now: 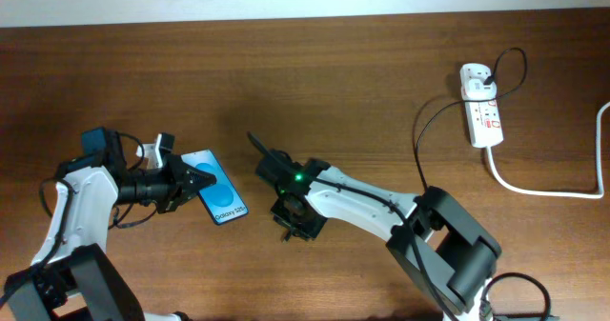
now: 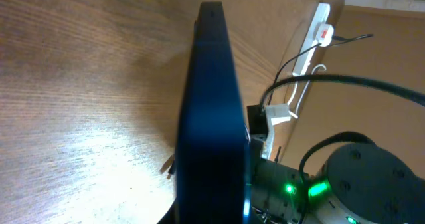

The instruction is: Plug charger to phone and switch on socket

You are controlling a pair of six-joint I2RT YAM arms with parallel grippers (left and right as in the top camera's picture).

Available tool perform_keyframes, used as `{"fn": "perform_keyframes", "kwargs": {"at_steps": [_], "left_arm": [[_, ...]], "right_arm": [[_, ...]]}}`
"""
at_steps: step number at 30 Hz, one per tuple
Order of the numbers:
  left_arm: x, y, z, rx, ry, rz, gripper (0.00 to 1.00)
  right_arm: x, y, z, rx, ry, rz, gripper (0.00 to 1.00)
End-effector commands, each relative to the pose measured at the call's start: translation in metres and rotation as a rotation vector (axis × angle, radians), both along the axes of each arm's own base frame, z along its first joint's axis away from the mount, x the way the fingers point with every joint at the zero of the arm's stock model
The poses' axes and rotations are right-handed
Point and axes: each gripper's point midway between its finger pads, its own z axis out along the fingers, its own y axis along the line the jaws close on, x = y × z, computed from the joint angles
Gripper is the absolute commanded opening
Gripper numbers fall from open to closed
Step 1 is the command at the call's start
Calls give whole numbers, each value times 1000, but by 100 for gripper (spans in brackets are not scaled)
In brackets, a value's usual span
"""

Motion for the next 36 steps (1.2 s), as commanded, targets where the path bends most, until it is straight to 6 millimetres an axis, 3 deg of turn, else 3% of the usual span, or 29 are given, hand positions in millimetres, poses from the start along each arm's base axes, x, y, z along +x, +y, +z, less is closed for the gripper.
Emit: {"fn": "perform_keyframes", "kwargs": {"at_steps": [1, 2, 4, 7, 9, 12, 13, 14, 15, 18, 20, 21, 23, 28, 30, 34, 36], "left_arm": [[-5, 5, -5, 39, 23, -10, 0], [-9, 5, -6, 48, 30, -21, 0], [-11, 4, -6, 49, 28, -35, 0], [-11, 4, -7, 51, 30, -34, 0], [-11, 4, -6, 50, 30, -34, 0], [-11, 2, -4, 33, 23, -34, 0], [-9, -2, 2, -6, 7, -32, 0], [-7, -5, 7, -38, -17, -38, 0], [-3, -14, 22, -125, -95, -60, 0], [5, -30, 69, -371, -261, -66, 0], [7, -32, 83, -449, -292, -57, 0], [9, -33, 100, -540, -336, -47, 0], [11, -33, 107, -577, -344, -40, 0], [13, -27, 108, -613, -241, 14, 0], [15, -18, 108, -607, -255, 41, 0], [20, 5, 103, -565, -280, 103, 0], [20, 6, 98, -541, -271, 107, 0]], "right_arm": [[-58, -48, -80, -237, 233, 12, 18], [-62, -62, -83, -302, 245, 14, 8], [-60, -69, -85, -337, 228, 18, 4], [-37, -54, -81, -261, 126, 70, 4], [-13, -38, -62, -172, 23, 153, 4], [25, -19, 5, -63, -211, 222, 4], [39, -12, 53, 0, -347, 239, 4], [45, -9, 77, 33, -415, 246, 4], [50, -9, 115, 82, -515, 258, 4], [47, -17, 195, 175, -707, 275, 4], [42, -27, 230, 180, -815, 252, 4], [40, -36, 249, 154, -889, 230, 4], [37, -48, 268, 124, -963, 168, 4], [50, -64, 267, 95, -976, -143, 4], [53, -65, 262, 71, -978, -144, 4], [27, -39, 240, 48, -909, 390, 4], [6, -48, 199, -4, -723, 438, 6]]}}
